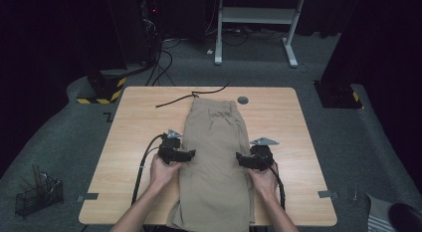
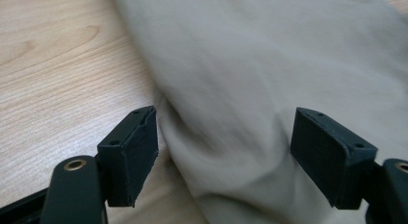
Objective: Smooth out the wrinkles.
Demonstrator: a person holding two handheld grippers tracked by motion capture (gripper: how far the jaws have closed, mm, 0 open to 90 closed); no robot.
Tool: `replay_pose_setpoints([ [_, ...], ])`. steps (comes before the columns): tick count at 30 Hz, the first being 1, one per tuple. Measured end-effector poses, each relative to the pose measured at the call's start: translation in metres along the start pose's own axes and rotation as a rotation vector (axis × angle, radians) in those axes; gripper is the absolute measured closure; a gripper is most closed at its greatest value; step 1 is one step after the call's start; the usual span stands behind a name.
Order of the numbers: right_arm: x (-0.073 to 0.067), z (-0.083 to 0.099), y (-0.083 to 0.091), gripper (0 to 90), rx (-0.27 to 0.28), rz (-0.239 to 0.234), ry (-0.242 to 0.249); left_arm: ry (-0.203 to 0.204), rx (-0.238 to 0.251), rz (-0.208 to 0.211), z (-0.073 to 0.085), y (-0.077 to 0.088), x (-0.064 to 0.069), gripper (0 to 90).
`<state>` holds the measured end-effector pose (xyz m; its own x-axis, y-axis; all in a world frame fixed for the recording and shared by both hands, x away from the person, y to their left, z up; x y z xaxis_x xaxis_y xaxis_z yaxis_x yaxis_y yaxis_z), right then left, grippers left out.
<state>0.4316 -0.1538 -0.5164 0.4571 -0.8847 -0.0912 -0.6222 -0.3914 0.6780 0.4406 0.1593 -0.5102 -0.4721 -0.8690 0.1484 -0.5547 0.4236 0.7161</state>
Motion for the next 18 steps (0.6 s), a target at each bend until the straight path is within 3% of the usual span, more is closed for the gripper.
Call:
replay_pose_setpoints([
  [9,-0.003,-0.006,-0.021,20.5,-0.056,0.047,-0.006,0.031,-0.05,-0.013,-0.001,-0.012,-0.008,18.3],
  [14,-0.007,-0.008,-0.024,22.2,-0.077,0.075,0.04,-0.008,-0.059,-0.043,-0.003,-0.015,-0.006,17.8],
  [18,-0.009,-0.008,-0.023,29.3,-0.075,0.064,0.053,-0.051,-0.069,-0.065,-0.002,-0.016,-0.002,19.2],
])
Point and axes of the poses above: each handheld gripper's, and its own axes: y roughly backward along the jaws, z roughly out of its underside, x roughly to its right, the point moved 1 cm from there along -y, roughly forward along the jaws
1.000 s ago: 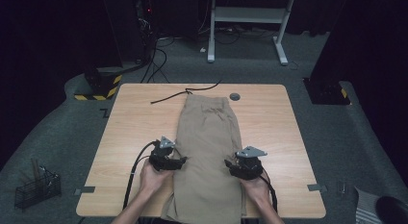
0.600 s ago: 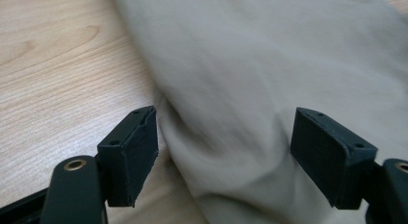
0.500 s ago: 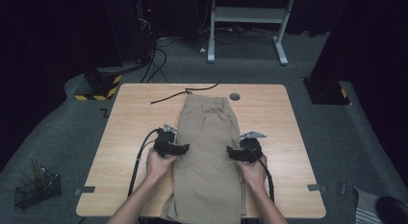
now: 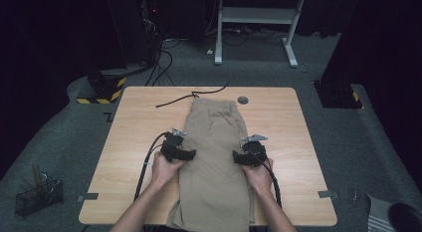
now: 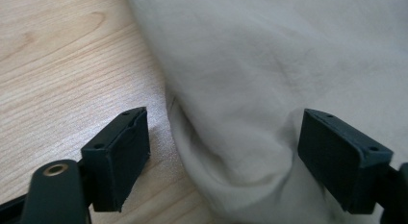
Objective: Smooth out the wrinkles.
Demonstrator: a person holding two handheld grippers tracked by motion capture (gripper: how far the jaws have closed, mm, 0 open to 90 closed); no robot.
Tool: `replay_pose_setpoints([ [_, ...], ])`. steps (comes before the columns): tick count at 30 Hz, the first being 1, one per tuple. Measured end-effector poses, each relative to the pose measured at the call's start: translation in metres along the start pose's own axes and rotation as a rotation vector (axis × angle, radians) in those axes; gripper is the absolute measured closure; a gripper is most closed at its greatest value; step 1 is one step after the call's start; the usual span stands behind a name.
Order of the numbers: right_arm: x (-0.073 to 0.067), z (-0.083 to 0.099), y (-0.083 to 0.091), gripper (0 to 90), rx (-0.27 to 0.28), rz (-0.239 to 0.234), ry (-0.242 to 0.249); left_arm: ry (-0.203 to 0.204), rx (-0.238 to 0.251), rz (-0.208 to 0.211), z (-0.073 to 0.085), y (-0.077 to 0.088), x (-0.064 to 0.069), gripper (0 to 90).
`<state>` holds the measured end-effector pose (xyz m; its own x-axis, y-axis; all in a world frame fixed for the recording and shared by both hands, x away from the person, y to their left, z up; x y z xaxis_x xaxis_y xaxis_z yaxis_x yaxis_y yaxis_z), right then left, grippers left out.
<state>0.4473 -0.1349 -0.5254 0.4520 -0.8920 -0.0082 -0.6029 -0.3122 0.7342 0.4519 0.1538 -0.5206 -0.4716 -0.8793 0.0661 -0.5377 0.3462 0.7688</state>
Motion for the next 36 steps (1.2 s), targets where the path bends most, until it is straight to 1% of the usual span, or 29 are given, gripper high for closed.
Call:
replay_pose_setpoints([
  [2,-0.001,0.0,0.001,33.5,-0.002,-0.008,0.011,-0.007,-0.001,0.0,0.0,0.001,0.002,21.5],
  [3,-0.002,0.0,0.002,36.5,-0.002,-0.014,0.008,-0.011,0.0,0.004,0.0,0.001,0.003,23.5],
  [6,-0.004,0.0,0.002,42.6,0.0,-0.022,0.022,-0.048,-0.001,-0.008,0.0,0.0,0.007,28.9],
  [8,-0.005,0.0,0.003,45.1,0.0,-0.025,0.024,-0.062,-0.001,-0.014,0.0,0.001,0.009,31.4],
  [12,-0.006,0.0,0.003,49.1,-0.002,-0.036,0.034,-0.067,0.001,-0.005,0.001,0.001,0.011,35.6],
  [17,-0.008,0.0,0.005,57.2,-0.009,-0.056,0.047,-0.091,0.003,0.01,0.001,0.003,0.014,45.5],
  [20,-0.009,-0.001,0.005,63.6,-0.011,-0.068,0.059,-0.102,0.004,0.021,0.001,0.004,0.015,53.7],
  [23,-0.011,-0.001,0.006,70.8,-0.013,-0.086,0.064,-0.102,0.004,0.044,0.001,0.004,0.017,63.0],
  [25,-0.011,-0.001,0.006,76.6,-0.015,-0.1,0.067,-0.095,0.003,0.063,0.001,0.005,0.017,69.9],
  [27,-0.011,-0.001,0.006,80.3,-0.015,-0.115,0.067,-0.089,0.002,0.079,0.001,0.005,0.016,74.5],
  [29,-0.011,-0.001,0.006,82.1,-0.013,-0.12,0.079,-0.085,-0.003,0.097,0.001,0.005,0.015,78.1],
  [32,-0.011,0.0,0.006,83.2,-0.009,-0.132,0.072,-0.071,-0.003,0.123,0.001,0.005,0.014,82.1],
  [33,-0.01,0.0,0.006,83.8,-0.005,-0.138,0.07,-0.071,-0.005,0.129,0.001,0.005,0.012,82.8],
  [35,-0.009,0.001,0.006,84.2,-0.004,-0.151,0.057,-0.082,-0.002,0.126,0.002,0.005,0.013,84.2],
  [36,-0.009,0.001,0.006,84.4,-0.002,-0.153,0.063,-0.091,-0.003,0.12,0.002,0.006,0.014,84.9],
])
Point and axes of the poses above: each handheld gripper's, and its own axes: y roughly backward along the jaws, z roughly out of its underside, x roughly to its right, the point moved 1 cm from there along -y, roughly forward along the jaws
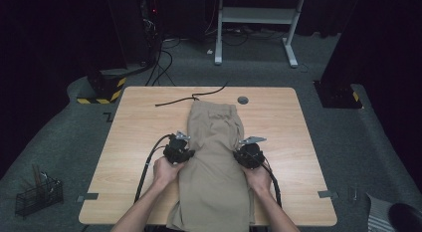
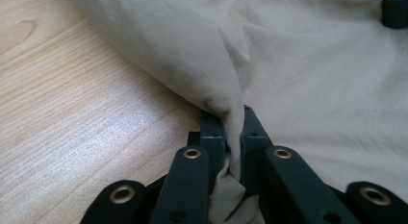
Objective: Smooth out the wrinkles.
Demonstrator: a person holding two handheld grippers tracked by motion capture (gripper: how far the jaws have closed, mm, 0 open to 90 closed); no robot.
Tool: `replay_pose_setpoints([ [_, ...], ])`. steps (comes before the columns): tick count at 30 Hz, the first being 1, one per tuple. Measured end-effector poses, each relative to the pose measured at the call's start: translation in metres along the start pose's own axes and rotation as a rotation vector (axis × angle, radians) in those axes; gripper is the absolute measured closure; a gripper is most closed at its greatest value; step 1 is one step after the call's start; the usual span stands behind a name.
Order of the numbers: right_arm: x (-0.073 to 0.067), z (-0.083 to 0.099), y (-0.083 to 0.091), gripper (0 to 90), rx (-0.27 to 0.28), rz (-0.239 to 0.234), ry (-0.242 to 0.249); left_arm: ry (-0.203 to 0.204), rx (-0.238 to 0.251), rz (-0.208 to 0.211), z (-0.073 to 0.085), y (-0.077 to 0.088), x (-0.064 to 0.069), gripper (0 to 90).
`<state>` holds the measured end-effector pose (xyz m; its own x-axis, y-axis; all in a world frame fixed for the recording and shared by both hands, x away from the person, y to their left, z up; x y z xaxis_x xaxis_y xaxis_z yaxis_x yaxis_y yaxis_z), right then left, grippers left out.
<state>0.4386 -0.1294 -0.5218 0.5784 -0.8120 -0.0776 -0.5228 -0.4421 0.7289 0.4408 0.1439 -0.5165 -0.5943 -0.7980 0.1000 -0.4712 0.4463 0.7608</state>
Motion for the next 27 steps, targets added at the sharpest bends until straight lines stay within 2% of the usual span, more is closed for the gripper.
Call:
replay_pose_setpoints([
  [3,-0.002,0.001,0.002,84.7,0.003,0.001,0.018,-0.008,-0.003,0.005,0.0,0.002,0.001,85.8],
  [11,-0.004,-0.001,0.012,85.2,0.026,-0.024,0.036,0.0,0.021,0.064,-0.001,0.016,-0.003,86.0],
  [14,-0.006,-0.003,0.019,85.2,0.049,-0.027,0.051,-0.004,0.041,0.079,-0.002,0.024,-0.003,86.0],
  [20,-0.01,-0.01,0.035,85.2,0.102,-0.031,0.089,-0.027,0.069,0.084,-0.009,0.041,-0.002,86.1],
  [27,-0.012,-0.023,0.054,85.3,0.172,-0.033,0.099,-0.036,0.125,0.097,-0.023,0.063,-0.004,86.1],
])
Point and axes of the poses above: each handheld gripper's, and its own axes: y roughly backward along the jaws, z roughly out of its underside, x roughly to its right, the point moved 1 cm from there along -y, roughly forward along the jaws
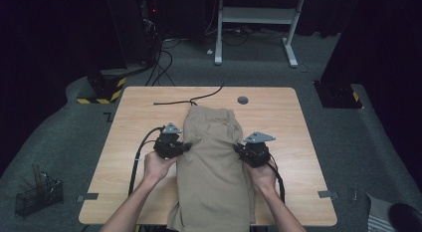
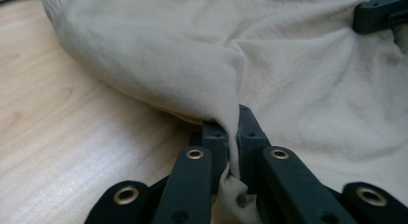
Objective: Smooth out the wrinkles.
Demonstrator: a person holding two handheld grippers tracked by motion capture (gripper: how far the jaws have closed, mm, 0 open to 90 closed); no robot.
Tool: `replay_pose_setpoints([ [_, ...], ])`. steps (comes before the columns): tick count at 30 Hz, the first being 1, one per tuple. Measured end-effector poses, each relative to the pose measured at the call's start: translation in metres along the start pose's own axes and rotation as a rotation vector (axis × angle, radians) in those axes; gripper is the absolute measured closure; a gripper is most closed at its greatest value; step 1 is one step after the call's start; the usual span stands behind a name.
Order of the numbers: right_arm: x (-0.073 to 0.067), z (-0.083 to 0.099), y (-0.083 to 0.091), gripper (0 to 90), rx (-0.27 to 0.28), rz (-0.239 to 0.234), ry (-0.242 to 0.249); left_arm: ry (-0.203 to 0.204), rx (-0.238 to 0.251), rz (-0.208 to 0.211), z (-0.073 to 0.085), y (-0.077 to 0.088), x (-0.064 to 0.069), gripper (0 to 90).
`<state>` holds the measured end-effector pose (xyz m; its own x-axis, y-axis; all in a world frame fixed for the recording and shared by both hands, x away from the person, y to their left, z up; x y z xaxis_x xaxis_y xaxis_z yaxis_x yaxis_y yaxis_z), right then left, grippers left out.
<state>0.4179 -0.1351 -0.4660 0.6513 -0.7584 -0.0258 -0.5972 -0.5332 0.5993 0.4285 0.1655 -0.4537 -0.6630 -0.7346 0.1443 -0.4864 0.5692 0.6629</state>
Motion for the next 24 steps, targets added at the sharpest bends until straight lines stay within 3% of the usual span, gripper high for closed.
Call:
replay_pose_setpoints([
  [7,-0.002,-0.016,0.02,85.2,0.094,0.006,0.018,-0.024,0.07,0.019,-0.016,0.027,0.004,86.1],
  [11,-0.013,-0.023,0.043,85.2,0.18,0.02,0.065,-0.054,0.114,0.025,-0.02,0.049,0.015,86.1],
  [15,-0.035,-0.025,0.077,85.2,0.268,0.029,0.133,-0.089,0.157,0.045,-0.019,0.083,0.035,86.0],
  [21,-0.071,-0.032,0.142,85.2,0.391,0.035,0.209,-0.135,0.235,0.097,-0.025,0.15,0.074,86.0],
  [24,-0.077,-0.045,0.16,85.2,0.427,0.034,0.212,-0.116,0.237,0.107,-0.039,0.158,0.07,85.9],
])
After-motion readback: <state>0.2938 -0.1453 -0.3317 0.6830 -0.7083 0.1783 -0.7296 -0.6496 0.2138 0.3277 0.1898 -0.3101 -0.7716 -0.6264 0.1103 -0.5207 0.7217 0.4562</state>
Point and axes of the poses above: each handheld gripper's, and its own axes: y roughly backward along the jaws, z roughly out of its underside, x roughly to its right, the point moved 1 cm from there along -y, roughly forward along the jaws
